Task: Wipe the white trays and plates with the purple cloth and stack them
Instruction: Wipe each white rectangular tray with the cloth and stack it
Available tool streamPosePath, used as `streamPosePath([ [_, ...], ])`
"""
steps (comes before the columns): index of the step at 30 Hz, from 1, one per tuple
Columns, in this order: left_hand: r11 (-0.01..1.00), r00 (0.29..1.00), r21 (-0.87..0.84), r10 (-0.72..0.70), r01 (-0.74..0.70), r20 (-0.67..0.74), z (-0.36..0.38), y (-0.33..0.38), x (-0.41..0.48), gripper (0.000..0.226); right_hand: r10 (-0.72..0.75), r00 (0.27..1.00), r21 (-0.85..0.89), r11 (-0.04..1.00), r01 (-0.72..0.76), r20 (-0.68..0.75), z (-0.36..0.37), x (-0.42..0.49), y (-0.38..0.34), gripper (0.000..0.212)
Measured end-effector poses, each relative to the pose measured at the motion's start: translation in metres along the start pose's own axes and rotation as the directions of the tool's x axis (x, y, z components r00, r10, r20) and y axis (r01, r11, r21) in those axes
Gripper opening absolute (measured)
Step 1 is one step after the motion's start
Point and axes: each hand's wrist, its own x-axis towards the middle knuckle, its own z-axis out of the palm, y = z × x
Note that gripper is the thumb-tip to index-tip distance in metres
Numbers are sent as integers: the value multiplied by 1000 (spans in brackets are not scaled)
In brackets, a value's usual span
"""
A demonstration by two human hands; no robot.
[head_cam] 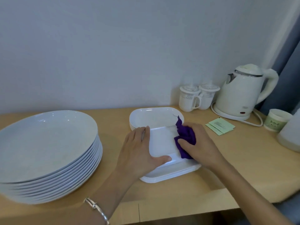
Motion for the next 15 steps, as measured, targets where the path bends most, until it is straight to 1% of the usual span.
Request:
streamPosePath([
  [2, 1000, 1000, 9, 1, -1, 9, 1, -1, 0, 120, -181, 982, -83, 979, 185, 55, 9, -22, -2, 49],
  [3, 1000, 1000, 15, 4, -4, 4, 1, -2, 0, 123, -242, 965, -112, 961, 252, 100, 11, -24, -2, 52],
  [4, 1000, 1000, 24, 2, -2, 0, 2, -3, 0, 125, -264, 955, -107, 954, 279, 139, 10, -21, -2, 53],
  [5, 999, 1000, 34, -7, 6, 4, 2, -3, 0, 125, -253, 955, -77, 961, 267, 153, 8, -15, 0, 52],
  [6, 999, 1000, 41, -19, 18, 13, 2, -4, 0, 126, -216, 967, -32, 974, 222, 134, 6, -7, 1, 50],
  [8, 998, 999, 58, -39, 37, 31, 1, -5, 3, 126, -79, 997, 29, 997, 78, 8, 4, 8, 6, 42],
  [9, 997, 998, 68, -40, 37, 39, 1, -6, 4, 127, -12, 998, 22, 1000, 13, -55, 4, 10, 7, 38],
  [10, 997, 999, 78, -30, 26, 42, 0, -6, 4, 127, 3, 996, -17, 1000, -4, -91, 6, 7, 6, 36],
  [11, 996, 999, 90, -17, 13, 47, -1, -6, 5, 127, -32, 996, -70, 997, 26, -81, 7, 0, 4, 37],
  [12, 996, 998, 94, -6, 0, 60, -3, -6, 5, 130, -96, 995, -116, 989, 91, -37, 10, -8, 0, 39],
  [14, 995, 996, 93, 12, -20, 92, -6, -6, 5, 137, -210, 976, -166, 962, 218, 65, 14, -21, -9, 44],
  [15, 995, 995, 96, 20, -30, 100, -7, -6, 4, 136, -245, 965, -184, 948, 258, 90, 14, -23, -11, 44],
])
